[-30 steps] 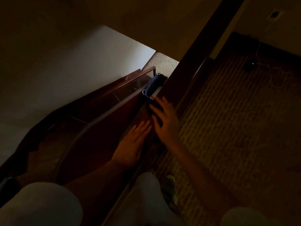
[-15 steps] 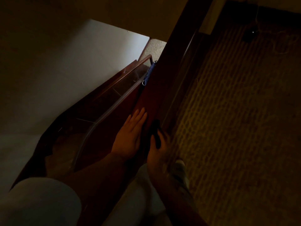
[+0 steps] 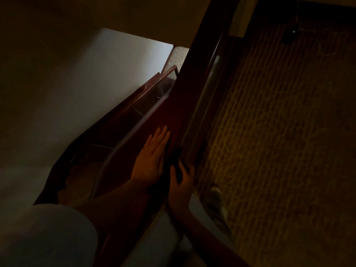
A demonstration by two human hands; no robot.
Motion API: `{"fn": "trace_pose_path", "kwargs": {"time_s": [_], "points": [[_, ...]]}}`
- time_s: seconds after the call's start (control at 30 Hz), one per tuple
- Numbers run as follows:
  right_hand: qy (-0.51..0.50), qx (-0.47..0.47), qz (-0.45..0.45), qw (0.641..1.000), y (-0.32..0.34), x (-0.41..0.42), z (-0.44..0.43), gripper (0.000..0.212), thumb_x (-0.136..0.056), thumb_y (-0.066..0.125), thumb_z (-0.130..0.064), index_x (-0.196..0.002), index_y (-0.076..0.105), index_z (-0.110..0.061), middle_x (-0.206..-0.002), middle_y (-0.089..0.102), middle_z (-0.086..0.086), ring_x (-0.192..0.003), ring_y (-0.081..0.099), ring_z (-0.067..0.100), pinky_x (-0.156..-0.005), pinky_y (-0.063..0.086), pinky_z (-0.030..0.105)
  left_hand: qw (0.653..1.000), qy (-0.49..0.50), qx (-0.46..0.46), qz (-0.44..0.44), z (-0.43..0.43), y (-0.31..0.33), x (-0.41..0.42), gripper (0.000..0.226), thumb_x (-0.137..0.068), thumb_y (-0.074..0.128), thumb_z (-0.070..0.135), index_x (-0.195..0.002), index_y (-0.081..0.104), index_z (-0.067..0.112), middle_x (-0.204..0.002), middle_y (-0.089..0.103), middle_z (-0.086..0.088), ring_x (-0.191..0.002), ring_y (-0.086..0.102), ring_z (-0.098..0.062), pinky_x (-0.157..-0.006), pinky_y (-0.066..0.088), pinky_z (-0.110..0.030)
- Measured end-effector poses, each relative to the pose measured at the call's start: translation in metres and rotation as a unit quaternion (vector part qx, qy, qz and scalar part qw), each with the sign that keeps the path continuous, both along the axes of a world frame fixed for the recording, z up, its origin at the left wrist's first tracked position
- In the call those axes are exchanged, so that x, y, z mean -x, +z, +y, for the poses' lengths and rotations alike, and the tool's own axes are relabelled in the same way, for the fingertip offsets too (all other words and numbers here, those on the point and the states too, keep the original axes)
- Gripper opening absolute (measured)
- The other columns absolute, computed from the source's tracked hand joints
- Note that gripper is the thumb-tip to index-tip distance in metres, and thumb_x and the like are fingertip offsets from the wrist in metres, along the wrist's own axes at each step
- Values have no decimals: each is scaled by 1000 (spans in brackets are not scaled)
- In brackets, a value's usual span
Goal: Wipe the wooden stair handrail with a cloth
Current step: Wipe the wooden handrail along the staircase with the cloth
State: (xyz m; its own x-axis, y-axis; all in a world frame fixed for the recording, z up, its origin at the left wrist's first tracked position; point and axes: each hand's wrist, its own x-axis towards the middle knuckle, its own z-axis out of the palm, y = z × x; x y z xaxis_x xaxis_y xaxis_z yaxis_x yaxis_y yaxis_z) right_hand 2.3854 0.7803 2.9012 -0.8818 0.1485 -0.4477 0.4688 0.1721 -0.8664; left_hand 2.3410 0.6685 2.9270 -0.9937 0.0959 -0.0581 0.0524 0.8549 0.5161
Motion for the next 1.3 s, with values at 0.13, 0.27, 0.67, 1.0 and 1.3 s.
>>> {"fn": "trace_pose_path", "kwargs": {"time_s": [0.13,0.27,0.67,1.0,1.3], "points": [[-42,-32,17,998,-6,79,-9,40,-102,49,-29,-138,54,-13,-145,41,15,-132,43,30,-112,36,46,1000,-4,2,9,0,0,2,53,-98,32,19,-150,27,11,-159,23,-4,-150,15,-18,-117,24,-55],[-89,-12,58,994,-7,144,-12,42,-103,45,-30,-143,49,-17,-147,35,11,-131,43,25,-101,39,29,1000,8,17,6,7,4,6,57,-94,34,14,-150,28,10,-158,24,-6,-149,15,-20,-115,28,-56],[-124,70,73,987,-5,240,3,39,-102,47,-17,-141,50,-11,-152,30,15,-139,35,29,-110,33,28,998,12,64,-21,41,5,108,58,-94,21,29,-150,12,16,-161,8,-6,-150,2,-20,-123,2,-40],[-50,110,114,986,-10,157,10,42,-102,38,-1,-144,36,-1,-150,35,11,-140,35,26,-115,31,34,999,17,40,-30,44,11,109,52,-99,22,23,-150,12,16,-160,4,-2,-149,-4,-14,-123,0,-36],[-24,66,159,985,16,249,25,42,-104,41,-10,-146,39,-15,-159,26,8,-144,27,18,-111,29,22,999,15,31,-17,43,16,109,65,-95,43,2,-150,10,15,-161,2,-4,-150,-6,-17,-123,-1,-36]]}}
